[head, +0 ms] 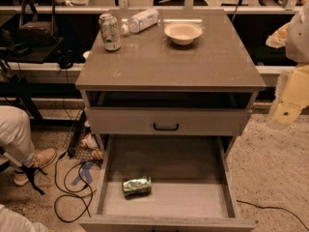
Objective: Pick green can from middle drawer and place on counter
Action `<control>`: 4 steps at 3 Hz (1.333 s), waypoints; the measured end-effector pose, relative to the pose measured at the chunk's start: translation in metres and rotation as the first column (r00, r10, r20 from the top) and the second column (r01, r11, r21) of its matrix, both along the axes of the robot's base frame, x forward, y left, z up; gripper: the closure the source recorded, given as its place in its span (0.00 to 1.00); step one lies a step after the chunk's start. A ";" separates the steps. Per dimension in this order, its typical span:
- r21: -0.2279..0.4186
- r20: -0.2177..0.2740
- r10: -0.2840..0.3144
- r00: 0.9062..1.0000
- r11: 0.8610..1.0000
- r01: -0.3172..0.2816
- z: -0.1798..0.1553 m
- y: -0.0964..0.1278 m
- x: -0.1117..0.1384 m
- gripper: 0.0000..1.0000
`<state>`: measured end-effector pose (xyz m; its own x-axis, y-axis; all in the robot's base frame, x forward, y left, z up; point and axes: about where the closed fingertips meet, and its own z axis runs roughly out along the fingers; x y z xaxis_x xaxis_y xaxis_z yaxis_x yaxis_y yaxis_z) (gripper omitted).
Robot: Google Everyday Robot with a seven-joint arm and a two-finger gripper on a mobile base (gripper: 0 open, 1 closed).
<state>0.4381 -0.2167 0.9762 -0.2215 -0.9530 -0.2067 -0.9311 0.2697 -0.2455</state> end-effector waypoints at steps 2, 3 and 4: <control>0.048 0.006 0.077 0.997 0.996 -0.077 -0.019 0.035 0.010 0.00; 0.073 0.012 0.177 0.984 0.981 -0.178 -0.057 0.096 0.028 0.00; 0.073 0.012 0.177 0.984 0.981 -0.178 -0.057 0.096 0.028 0.00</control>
Offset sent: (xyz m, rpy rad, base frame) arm 0.0257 0.0873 -0.0587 0.1206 0.0224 0.2008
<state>0.4660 -0.1206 0.9191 -0.0487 -0.9594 -0.2780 -0.9645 0.1175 -0.2365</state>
